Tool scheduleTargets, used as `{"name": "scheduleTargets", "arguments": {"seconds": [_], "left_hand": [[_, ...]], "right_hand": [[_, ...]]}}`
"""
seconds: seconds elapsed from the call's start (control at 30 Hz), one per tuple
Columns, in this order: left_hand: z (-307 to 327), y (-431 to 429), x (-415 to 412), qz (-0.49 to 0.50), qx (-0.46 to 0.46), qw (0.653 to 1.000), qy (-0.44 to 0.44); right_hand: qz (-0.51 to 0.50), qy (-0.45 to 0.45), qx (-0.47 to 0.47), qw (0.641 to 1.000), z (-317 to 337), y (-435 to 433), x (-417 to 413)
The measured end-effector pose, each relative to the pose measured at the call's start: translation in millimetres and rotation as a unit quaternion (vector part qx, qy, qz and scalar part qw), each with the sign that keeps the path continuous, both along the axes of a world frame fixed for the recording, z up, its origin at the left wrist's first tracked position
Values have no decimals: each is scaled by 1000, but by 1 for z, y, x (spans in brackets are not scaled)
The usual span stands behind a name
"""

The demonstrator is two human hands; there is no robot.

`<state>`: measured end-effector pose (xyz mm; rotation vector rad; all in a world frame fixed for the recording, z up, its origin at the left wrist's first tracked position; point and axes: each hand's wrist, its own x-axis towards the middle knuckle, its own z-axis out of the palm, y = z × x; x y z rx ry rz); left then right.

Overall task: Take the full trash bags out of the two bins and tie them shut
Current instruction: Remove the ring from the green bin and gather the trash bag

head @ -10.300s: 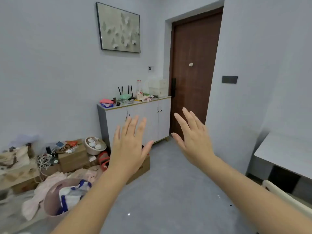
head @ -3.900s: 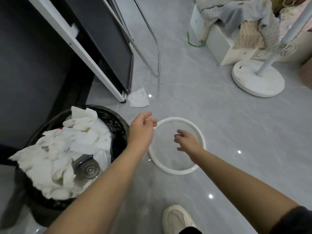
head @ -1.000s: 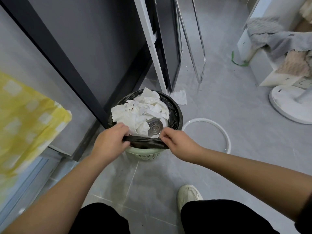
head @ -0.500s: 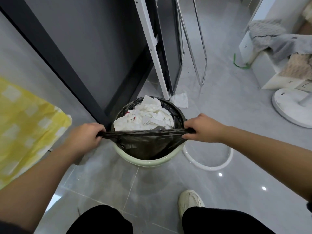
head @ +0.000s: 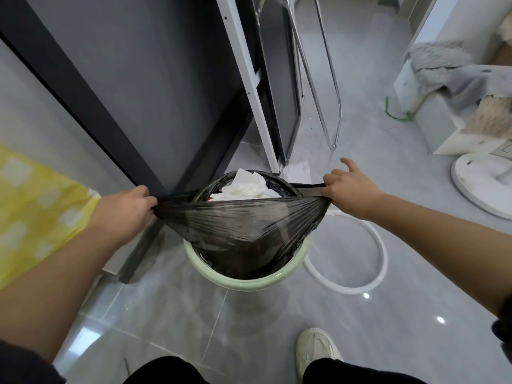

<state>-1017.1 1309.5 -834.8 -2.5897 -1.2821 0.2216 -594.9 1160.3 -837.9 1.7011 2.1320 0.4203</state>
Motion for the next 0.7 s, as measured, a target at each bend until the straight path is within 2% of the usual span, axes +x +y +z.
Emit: {"name": "scheduleTargets", "arguments": {"seconds": [0.07,0.17,0.27,0.3,0.33,0.37,0.4,0.47,0.53,0.57,0.6,0.63,0.67,0.7], "left_hand": [[1,0,4,17,22,999,-24],[1,-7,9,67,45,988,-133],[2,-18,22,152,14,955,-254],[5,-21,27,189,-14,935,-300],[6,-21,31,230,-49,907,-351],[8,-20,37,277,-94,867,-403],[10,-15,42,323,-134,814,-464],[10,0,53,415,-213,674,-573],[10,12,69,477,-331,547,-603],[9,15,76,492,-383,513,-590],[7,18,83,498,-417,503,-570],[7,19,89,502,-426,524,-540],[6,23,92,499,-424,555,-513],[3,26,95,489,-391,623,-469]], "right_hand": [[-18,12,43,999,-4,5,0],[-74,51,105,990,-9,10,0],[-139,142,101,975,-7,12,1],[-196,199,79,957,-5,12,-2],[-256,277,59,924,-3,13,-6],[-319,358,47,876,-1,16,-10],[-366,434,54,821,-1,20,-13],[-432,538,79,719,-1,31,-18],[-479,649,82,586,-4,44,-22],[-499,690,74,519,-5,49,-24],[-515,710,52,477,-7,54,-27],[-527,712,23,464,-8,57,-29],[-535,702,2,471,-13,62,-28],[-540,685,-14,489,-16,65,-28]]}}
